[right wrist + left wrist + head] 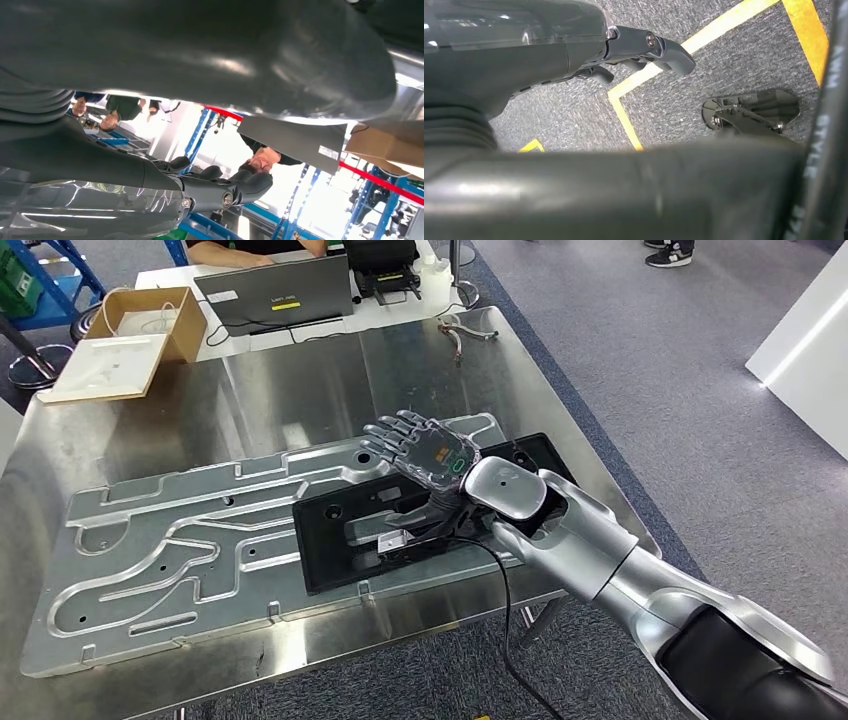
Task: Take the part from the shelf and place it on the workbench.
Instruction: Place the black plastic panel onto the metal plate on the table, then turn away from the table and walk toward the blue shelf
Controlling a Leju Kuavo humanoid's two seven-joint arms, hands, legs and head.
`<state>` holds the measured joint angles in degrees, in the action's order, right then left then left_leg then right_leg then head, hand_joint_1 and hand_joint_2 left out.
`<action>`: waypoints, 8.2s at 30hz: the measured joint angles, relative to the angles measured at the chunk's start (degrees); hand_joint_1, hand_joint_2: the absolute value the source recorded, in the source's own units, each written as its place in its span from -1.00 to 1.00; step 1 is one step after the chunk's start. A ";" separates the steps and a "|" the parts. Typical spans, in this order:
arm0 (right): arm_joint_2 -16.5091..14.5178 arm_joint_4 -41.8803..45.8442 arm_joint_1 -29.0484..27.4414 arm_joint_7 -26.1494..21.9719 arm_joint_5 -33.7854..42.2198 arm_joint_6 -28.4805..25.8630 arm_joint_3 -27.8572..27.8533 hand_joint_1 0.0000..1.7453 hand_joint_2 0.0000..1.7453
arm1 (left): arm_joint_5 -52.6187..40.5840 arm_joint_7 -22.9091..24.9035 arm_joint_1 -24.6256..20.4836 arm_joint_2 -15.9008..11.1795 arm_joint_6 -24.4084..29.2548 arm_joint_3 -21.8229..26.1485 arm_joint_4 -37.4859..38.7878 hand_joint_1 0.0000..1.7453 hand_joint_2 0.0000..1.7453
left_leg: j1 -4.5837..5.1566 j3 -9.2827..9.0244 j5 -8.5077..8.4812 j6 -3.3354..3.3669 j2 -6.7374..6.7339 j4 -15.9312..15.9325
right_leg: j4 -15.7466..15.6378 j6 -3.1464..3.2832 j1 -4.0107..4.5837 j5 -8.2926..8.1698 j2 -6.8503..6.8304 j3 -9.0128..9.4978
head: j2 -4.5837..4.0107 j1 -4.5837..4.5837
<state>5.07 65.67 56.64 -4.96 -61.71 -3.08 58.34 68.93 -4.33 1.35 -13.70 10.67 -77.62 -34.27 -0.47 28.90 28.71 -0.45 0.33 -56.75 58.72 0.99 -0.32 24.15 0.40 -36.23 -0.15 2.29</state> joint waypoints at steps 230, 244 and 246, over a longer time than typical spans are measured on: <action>13.19 12.56 -9.15 -2.10 8.08 -4.89 -10.02 -1.00 -1.00 | 6.62 1.89 -2.60 -7.46 14.94 -12.46 -21.69 -1.00 -1.00 | -0.07 6.05 -4.21 2.08 1.06 -1.77 | 14.21 -2.75 -0.46 11.23 -0.81 -3.21 | 0.00 -0.02; 13.59 13.86 -10.12 -1.95 6.87 -5.26 -9.96 -1.00 -1.00 | 5.62 1.86 -2.49 -6.73 14.28 -12.51 -20.15 -1.00 -1.00 | -0.29 11.70 1.13 -1.03 0.99 -12.42 | -1.04 0.23 -0.62 2.82 -0.94 3.45 | 0.00 0.01; 13.60 13.85 -10.24 -1.92 6.78 -5.25 -9.80 -1.00 -1.00 | 5.61 1.84 -2.55 -6.65 14.27 -12.51 -19.86 -1.00 -1.00 | -0.54 13.99 2.60 -1.39 0.15 -17.34 | -0.98 0.29 -0.47 2.95 -2.45 3.44 | 0.00 0.01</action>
<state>18.67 79.52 46.41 -6.88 -54.93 -8.33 48.54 74.54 -2.49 -1.21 -20.35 24.94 -90.14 -54.13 -1.02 42.88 31.31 -1.83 0.49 -74.09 57.75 1.29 -0.79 27.10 -2.05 -32.79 -0.15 2.30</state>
